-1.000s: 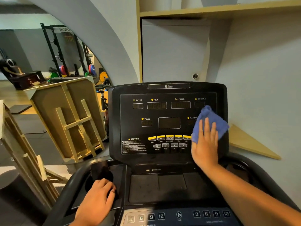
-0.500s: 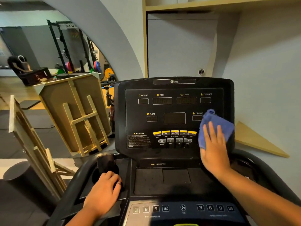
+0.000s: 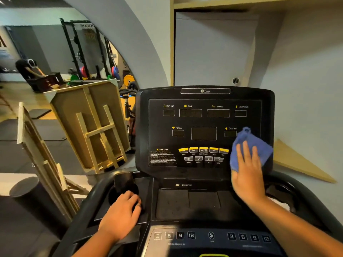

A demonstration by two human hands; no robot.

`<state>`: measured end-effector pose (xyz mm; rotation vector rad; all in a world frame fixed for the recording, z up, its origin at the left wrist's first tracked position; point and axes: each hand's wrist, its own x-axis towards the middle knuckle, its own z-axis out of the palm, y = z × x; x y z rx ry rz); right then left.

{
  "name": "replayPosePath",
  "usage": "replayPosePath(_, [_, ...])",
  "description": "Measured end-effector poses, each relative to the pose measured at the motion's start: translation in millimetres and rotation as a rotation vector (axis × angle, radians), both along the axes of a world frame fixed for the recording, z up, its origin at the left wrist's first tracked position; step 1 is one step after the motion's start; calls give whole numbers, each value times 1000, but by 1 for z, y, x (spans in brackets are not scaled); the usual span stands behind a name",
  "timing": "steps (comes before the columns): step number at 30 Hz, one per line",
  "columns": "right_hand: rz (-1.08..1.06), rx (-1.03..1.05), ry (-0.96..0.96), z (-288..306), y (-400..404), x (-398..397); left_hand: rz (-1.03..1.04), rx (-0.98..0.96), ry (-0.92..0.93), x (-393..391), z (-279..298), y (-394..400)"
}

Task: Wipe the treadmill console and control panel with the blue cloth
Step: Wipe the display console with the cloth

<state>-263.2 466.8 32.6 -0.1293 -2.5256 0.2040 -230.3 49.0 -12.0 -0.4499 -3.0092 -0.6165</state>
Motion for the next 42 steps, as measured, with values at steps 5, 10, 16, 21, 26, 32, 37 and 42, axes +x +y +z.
replayPosePath(5, [349, 274, -23, 24, -37, -26, 28, -6, -7, 2, -4, -3])
replayPosePath(10, [34, 22, -34, 37, 19, -20, 33, -27, -13, -1, 1, 0])
replayPosePath(16, [99, 162, -102, -9, -20, 10, 30, -28, -21, -1, 1, 1])
replayPosePath(21, [541, 515, -138, -7, -73, -7, 36, -28, -9, 0, 4, 5])
replayPosePath(26, [711, 758, -243, 19, -14, -13, 16, -22, 1, 1, 1, 5])
replayPosePath(32, [798, 831, -286, 36, -41, -32, 2, -1, 17, -5, -2, 0])
replayPosePath(37, [854, 791, -262, 28, -135, -51, 16, -2, 11, 0, -9, -4])
replayPosePath(42, [835, 810, -259, 35, -91, -39, 22, -1, 9, 0, -6, -4])
